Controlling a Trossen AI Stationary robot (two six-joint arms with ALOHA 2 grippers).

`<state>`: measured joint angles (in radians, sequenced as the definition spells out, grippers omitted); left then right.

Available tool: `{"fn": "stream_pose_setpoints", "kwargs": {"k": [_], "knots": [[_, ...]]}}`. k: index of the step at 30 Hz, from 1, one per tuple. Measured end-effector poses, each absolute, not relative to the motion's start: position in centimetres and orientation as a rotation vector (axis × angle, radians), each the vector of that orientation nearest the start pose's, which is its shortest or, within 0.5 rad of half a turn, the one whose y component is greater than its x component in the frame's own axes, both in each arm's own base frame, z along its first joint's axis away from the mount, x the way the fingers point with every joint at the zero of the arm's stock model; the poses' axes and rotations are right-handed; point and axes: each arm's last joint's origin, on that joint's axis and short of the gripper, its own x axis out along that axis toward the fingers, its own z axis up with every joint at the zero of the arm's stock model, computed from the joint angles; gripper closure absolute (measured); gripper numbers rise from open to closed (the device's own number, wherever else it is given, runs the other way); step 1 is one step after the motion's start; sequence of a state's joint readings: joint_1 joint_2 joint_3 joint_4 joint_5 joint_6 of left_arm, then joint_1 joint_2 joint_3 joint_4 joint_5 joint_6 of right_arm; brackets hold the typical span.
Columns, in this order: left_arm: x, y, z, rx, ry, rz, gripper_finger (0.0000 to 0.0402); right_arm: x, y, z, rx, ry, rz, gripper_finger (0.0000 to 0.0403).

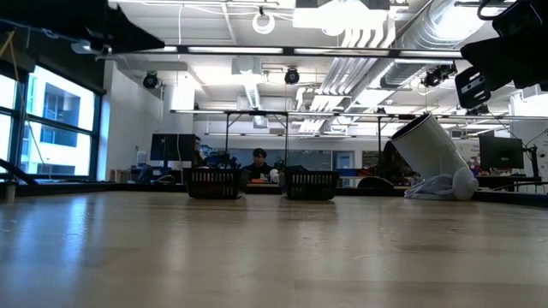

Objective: Pick & Place Office items
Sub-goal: Return to Home Position

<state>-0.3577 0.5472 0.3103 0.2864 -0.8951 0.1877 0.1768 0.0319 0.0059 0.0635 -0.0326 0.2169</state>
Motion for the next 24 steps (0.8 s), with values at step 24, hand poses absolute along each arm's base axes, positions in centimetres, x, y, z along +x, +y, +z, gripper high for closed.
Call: {"fn": "stream_pose_setpoints", "kwargs": {"k": [24], "knots": [[8.4,0.6,20.8,-0.101,-0.100,0.304,0.0401,9.8,1.8,16.9,0.226,-0.009,0.216,0.0401]]}}
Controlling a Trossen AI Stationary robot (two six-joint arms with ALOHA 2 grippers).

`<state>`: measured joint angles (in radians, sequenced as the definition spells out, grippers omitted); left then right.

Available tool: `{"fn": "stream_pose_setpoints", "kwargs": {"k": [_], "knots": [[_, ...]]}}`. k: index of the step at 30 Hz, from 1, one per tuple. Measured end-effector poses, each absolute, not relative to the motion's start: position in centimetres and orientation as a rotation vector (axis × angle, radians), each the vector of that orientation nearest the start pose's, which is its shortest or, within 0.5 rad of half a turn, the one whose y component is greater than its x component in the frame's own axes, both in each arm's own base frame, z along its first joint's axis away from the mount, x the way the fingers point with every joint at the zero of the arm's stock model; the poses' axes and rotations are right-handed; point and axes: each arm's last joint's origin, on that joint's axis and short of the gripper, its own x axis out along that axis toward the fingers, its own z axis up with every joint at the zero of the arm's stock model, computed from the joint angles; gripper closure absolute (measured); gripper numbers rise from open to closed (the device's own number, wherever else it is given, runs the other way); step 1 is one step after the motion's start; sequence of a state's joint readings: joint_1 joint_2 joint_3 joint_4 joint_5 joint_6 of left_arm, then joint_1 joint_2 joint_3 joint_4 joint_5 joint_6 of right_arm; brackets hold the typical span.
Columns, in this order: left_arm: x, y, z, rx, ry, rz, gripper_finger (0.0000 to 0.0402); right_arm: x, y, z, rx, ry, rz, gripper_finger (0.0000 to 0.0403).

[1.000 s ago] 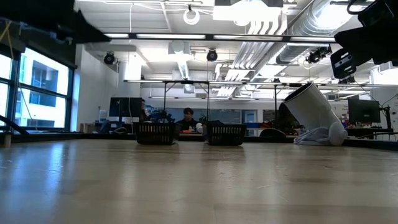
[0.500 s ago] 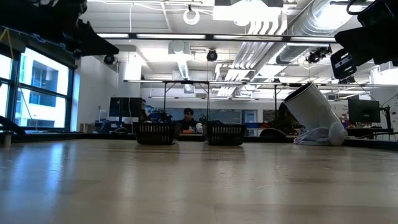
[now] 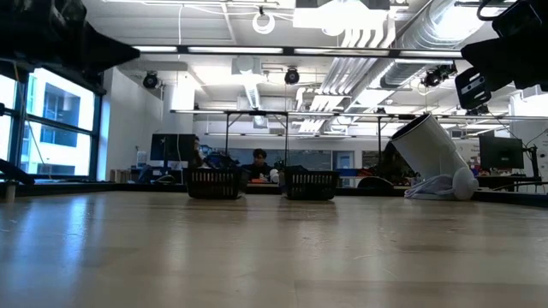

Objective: Pick & Place Office items
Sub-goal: Return to Home Position

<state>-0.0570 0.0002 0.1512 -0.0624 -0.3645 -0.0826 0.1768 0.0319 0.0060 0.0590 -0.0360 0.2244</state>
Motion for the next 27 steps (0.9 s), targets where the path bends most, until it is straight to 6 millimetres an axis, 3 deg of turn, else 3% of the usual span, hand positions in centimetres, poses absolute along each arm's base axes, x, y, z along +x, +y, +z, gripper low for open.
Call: {"fn": "stream_pose_setpoints", "kwargs": {"k": [7,13,20,27], "knots": [[8.6,0.2,20.4,-0.134,-0.053,0.168,0.0401,9.8,1.8,16.9,0.237,-0.008,0.211,0.0401],[8.6,-0.5,20.3,-0.161,-0.021,-0.050,0.0401,9.8,1.8,16.9,0.241,-0.006,0.212,0.0401],[8.5,-0.4,18.9,-0.305,0.117,-0.011,0.0401,9.8,1.8,16.9,0.245,-0.005,0.210,0.0401],[8.4,-0.3,18.2,-0.295,0.185,0.044,0.0401,9.8,1.8,16.9,0.271,-0.003,0.208,0.0401]]}}
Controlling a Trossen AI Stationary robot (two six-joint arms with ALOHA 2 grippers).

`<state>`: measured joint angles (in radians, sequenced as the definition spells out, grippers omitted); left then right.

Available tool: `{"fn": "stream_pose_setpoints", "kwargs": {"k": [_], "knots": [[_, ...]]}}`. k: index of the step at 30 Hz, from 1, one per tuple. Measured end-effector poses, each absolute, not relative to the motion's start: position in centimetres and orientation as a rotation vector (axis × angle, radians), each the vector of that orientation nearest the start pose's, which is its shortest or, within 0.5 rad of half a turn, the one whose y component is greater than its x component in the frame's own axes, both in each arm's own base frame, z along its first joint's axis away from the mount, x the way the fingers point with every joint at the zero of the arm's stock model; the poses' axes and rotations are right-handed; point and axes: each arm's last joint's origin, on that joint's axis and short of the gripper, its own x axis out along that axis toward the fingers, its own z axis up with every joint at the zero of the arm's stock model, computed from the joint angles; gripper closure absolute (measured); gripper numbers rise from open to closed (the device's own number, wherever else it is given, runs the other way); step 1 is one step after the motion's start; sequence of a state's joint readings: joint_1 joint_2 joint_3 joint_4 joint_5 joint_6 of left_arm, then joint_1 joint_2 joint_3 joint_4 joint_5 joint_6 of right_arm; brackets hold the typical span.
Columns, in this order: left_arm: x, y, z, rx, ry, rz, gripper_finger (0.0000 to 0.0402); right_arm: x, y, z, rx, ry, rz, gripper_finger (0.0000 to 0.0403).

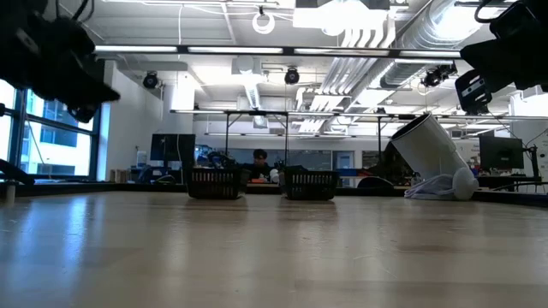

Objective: Pick & Place Office items
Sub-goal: Return to Home Position

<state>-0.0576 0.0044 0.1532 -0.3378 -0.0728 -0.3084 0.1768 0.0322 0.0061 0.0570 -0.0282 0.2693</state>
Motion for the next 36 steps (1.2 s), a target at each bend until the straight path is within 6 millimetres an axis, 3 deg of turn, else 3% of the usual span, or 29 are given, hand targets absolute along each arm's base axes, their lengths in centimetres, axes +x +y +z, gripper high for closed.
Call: {"fn": "stream_pose_setpoints", "kwargs": {"k": [5,11,21,32,36], "knots": [[8.2,0.2,17.5,-0.325,0.229,0.225,0.0401,9.8,1.8,16.9,0.270,-0.003,0.207,0.0401],[8.2,0.3,17.4,-0.316,0.234,0.270,0.0401,9.8,1.8,16.9,0.271,-0.006,0.183,0.0401],[8.1,0.3,17.1,-0.165,0.286,0.253,0.0401,9.8,1.7,16.8,0.267,-0.004,0.181,0.0401],[8.3,-0.3,16.6,-0.216,0.385,0.044,0.0401,10.0,1.7,16.2,0.280,0.067,0.146,0.0401],[8.3,-0.3,16.6,-0.265,0.385,0.053,0.0401,10.1,1.7,16.1,0.285,0.079,0.128,0.0401]]}}
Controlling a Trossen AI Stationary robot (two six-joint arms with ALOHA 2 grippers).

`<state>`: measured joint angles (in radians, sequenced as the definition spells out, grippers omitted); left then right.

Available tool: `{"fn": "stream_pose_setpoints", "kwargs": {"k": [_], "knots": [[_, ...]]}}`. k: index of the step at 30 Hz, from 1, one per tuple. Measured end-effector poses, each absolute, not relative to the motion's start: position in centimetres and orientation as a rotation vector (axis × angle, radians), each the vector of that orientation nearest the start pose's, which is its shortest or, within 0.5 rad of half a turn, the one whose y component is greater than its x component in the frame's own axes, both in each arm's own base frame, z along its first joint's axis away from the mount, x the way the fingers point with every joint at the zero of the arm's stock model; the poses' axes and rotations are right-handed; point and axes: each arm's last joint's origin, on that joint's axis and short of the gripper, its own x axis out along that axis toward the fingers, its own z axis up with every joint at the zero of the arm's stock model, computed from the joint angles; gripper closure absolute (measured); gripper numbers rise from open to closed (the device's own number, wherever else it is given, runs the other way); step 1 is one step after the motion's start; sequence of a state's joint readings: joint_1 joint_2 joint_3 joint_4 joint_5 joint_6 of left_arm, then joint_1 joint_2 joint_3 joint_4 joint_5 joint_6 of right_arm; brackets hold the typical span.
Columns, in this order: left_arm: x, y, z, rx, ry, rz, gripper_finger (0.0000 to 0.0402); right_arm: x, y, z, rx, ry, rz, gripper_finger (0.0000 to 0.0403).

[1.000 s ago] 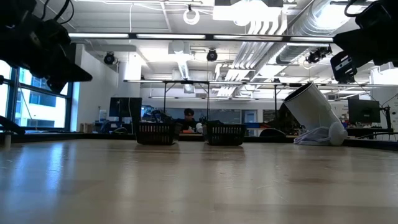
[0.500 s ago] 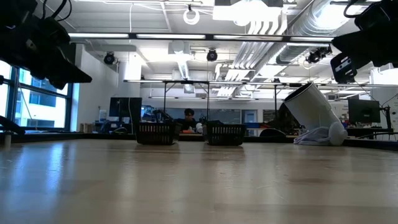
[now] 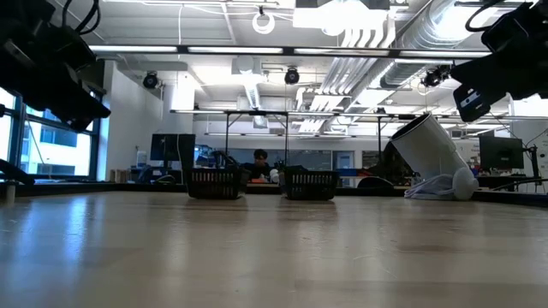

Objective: Pick & Place Office items
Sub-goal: Return to Home Position

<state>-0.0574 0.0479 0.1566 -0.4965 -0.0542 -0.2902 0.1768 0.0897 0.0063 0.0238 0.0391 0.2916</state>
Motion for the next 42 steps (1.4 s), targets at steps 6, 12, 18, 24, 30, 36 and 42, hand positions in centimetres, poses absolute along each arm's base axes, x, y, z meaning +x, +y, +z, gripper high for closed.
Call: {"fn": "stream_pose_setpoints", "kwargs": {"k": [6,12,18,24,30,36,42], "knots": [[8.11,-0.47,16.63,-0.348,0.414,0.017,0.0401,10.16,1.69,16.03,0.287,0.084,0.123,0.0401],[8.08,-0.35,16.61,-0.325,0.412,0.056,0.0401,10.16,1.69,16.02,0.299,0.086,0.123,0.0401],[8.18,-0.18,16.88,-0.240,0.375,0.095,0.0401,10.15,1.72,15.99,0.306,0.092,0.134,0.0401],[8.18,-0.08,16.71,-0.223,0.379,0.127,0.0401,10.15,1.73,15.97,0.305,0.094,0.137,0.0401],[8.20,-0.07,16.69,-0.228,0.379,0.132,0.0401,10.16,1.75,15.92,0.302,0.100,0.140,0.0401],[8.26,-0.08,16.73,-0.230,0.367,0.129,0.0401,10.31,1.68,15.79,0.331,0.114,0.105,0.0401],[8.36,-0.08,16.86,-0.191,0.348,0.120,0.0401,10.46,1.53,15.70,0.347,0.114,0.041,0.0401]]}}
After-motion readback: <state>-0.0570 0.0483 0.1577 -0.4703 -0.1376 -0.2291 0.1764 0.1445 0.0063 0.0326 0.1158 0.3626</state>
